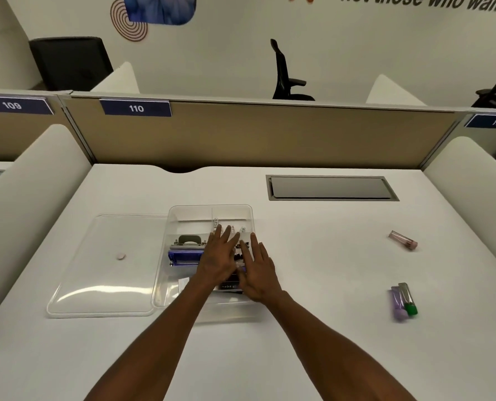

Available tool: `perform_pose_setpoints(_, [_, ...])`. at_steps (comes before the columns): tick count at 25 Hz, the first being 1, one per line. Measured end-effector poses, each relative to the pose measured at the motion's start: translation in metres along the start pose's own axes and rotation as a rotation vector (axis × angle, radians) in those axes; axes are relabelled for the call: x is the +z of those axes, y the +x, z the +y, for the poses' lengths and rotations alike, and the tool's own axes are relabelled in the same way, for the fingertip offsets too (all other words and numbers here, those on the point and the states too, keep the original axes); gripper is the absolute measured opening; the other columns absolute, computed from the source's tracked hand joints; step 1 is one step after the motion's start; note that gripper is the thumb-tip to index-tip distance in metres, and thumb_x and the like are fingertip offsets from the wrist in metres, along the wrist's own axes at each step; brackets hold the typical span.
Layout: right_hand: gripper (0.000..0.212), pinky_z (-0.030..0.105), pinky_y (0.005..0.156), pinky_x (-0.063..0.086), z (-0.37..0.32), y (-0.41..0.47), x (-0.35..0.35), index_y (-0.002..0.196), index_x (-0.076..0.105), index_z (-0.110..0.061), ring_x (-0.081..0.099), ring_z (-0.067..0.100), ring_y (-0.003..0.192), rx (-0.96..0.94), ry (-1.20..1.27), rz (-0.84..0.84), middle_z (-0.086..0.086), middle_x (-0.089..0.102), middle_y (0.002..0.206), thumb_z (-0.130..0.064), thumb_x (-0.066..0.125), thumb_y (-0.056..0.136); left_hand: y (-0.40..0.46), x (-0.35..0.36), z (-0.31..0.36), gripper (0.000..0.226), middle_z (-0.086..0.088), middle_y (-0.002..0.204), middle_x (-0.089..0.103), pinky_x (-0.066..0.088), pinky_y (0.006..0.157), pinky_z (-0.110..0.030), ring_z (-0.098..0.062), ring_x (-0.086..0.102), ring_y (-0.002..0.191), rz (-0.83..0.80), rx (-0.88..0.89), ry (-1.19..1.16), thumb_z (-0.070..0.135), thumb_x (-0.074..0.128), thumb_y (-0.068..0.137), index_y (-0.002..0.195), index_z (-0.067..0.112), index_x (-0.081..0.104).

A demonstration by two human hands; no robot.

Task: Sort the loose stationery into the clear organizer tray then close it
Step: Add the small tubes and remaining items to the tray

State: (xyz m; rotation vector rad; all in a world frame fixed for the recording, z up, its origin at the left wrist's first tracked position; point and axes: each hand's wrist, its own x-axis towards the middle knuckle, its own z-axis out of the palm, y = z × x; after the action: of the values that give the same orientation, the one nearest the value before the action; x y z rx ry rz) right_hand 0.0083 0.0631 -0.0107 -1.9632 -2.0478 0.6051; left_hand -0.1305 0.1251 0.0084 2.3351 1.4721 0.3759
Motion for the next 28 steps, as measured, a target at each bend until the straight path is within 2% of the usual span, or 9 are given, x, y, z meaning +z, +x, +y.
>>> perform_pose_setpoints(5, [0.071, 0.043, 0.126, 0.01, 0.011, -0.031, -0.007, 0.159, 0.016, -0.024, -0.002, 0.023, 0.155, 0.007, 0.185, 0.212, 0.006, 0.005, 0.168, -0.047, 0.048, 0.1, -0.037, 0.004, 0.016, 0.045, -0.012, 0.152, 0.041, 0.017, 0.123, -0.041, -0.027, 0.021, 0.149, 0.196, -0.002, -0.233, 0.009, 0.053, 0.097, 0.142, 0.008, 0.049])
perform_pose_setpoints(9, [0.066, 0.041, 0.122, 0.021, 0.056, -0.087, -0.008, 0.152, 0.038, -0.023, 0.016, 0.022, 0.153, 0.233, 0.309, 0.401, 0.004, 0.029, 0.161, -0.039, 0.064, 0.094, -0.056, 0.021, 0.055, 0.039, -0.011, 0.143, 0.052, 0.029, 0.119, -0.043, -0.027, 0.035, 0.143, 0.244, 0.046, -0.346, 0.008, 0.062, 0.092, 0.131, 0.01, 0.06])
perform_pose_setpoints(13, [0.053, 0.049, 0.113, 0.035, 0.111, -0.132, -0.035, 0.133, 0.061, -0.012, 0.038, 0.034, 0.141, 0.471, 0.191, 0.685, 0.014, 0.052, 0.141, -0.021, 0.076, 0.084, -0.058, 0.039, 0.094, 0.032, -0.004, 0.132, 0.061, 0.031, 0.116, -0.037, -0.021, 0.037, 0.142, 0.257, 0.148, -0.392, 0.012, 0.067, 0.089, 0.121, 0.014, 0.067])
perform_pose_setpoints(15, [0.047, 0.053, 0.109, 0.039, 0.139, -0.149, -0.055, 0.126, 0.065, -0.009, 0.041, 0.039, 0.137, 0.613, 0.113, 0.773, 0.019, 0.055, 0.135, -0.016, 0.077, 0.081, -0.056, 0.048, 0.11, 0.031, -0.001, 0.13, 0.062, 0.029, 0.116, -0.033, -0.018, 0.036, 0.142, 0.226, 0.189, -0.394, 0.013, 0.066, 0.089, 0.12, 0.015, 0.068])
perform_pose_setpoints(17, [0.047, 0.054, 0.106, 0.041, 0.163, -0.161, -0.076, 0.125, 0.064, -0.009, 0.036, 0.04, 0.139, 0.75, 0.075, 0.76, 0.019, 0.051, 0.139, -0.015, 0.075, 0.08, -0.054, 0.057, 0.123, 0.03, 0.0, 0.13, 0.062, 0.022, 0.117, -0.027, -0.017, 0.035, 0.142, 0.174, 0.216, -0.384, 0.015, 0.065, 0.09, 0.12, 0.016, 0.067])
perform_pose_setpoints(20, [0.052, 0.049, 0.11, 0.037, 0.189, -0.174, -0.092, 0.137, 0.054, -0.015, 0.028, 0.036, 0.144, 0.888, 0.057, 0.572, 0.016, 0.041, 0.15, -0.02, 0.068, 0.088, -0.055, 0.069, 0.14, 0.029, 0.001, 0.127, 0.063, 0.018, 0.116, -0.021, -0.017, 0.036, 0.142, 0.122, 0.265, -0.362, 0.017, 0.064, 0.09, 0.119, 0.018, 0.067])
perform_pose_setpoints(22, [0.052, 0.045, 0.109, 0.039, 0.198, -0.178, -0.093, 0.142, 0.048, -0.02, 0.036, 0.034, 0.14, 0.875, 0.097, 0.508, 0.011, 0.041, 0.151, -0.019, 0.062, 0.092, -0.057, 0.075, 0.149, 0.029, 0.002, 0.126, 0.064, 0.02, 0.115, -0.02, -0.015, 0.037, 0.141, 0.105, 0.289, -0.362, 0.018, 0.065, 0.09, 0.119, 0.018, 0.068])
perform_pose_setpoints(25, [0.053, 0.04, 0.097, 0.049, 0.199, -0.184, -0.089, 0.141, 0.05, -0.026, 0.05, 0.031, 0.125, 0.808, 0.137, 0.51, 0.004, 0.049, 0.143, -0.015, 0.061, 0.091, -0.062, 0.081, 0.158, 0.03, 0.005, 0.126, 0.063, 0.023, 0.111, -0.018, -0.011, 0.037, 0.139, 0.084, 0.297, -0.369, 0.021, 0.065, 0.09, 0.12, 0.02, 0.067])
perform_pose_setpoints(28, [0.054, 0.039, 0.09, 0.051, 0.189, -0.185, -0.075, 0.139, 0.053, -0.023, 0.052, 0.033, 0.119, 0.777, 0.158, 0.505, 0.008, 0.046, 0.14, -0.018, 0.064, 0.087, -0.064, 0.084, 0.16, 0.031, 0.008, 0.126, 0.063, 0.025, 0.107, -0.013, -0.009, 0.038, 0.138, 0.058, 0.281, -0.366, 0.022, 0.065, 0.091, 0.122, 0.02, 0.066])
